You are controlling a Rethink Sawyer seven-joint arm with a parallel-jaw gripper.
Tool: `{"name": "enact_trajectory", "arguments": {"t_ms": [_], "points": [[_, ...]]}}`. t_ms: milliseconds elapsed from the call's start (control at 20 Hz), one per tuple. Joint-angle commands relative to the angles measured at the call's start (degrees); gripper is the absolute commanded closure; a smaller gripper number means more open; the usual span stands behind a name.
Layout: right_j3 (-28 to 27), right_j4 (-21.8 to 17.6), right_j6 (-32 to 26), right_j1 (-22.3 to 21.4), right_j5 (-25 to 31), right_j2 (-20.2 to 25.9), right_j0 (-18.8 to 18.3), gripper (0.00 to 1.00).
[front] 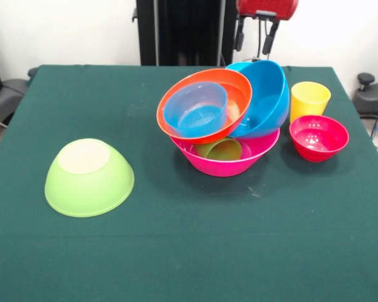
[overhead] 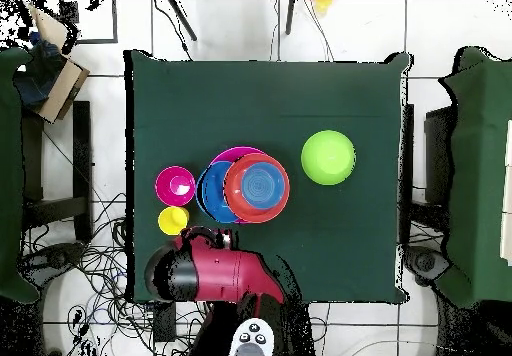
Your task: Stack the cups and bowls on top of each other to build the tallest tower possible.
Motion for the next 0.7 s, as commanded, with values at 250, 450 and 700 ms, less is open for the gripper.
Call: {"name": "enact_trajectory", "arguments": {"t_ms": [250,450,700], "points": [[-1.1,-1.4,6.6,3.5,-3.6,6.5,-1.1,0.0],[-0.8,-1.4,6.3,2.9,-3.0,6.6,-1.1,0.0],[-1.4,-1.5,6.1,2.8,-2.1,6.2,-0.6,0.0]]}}
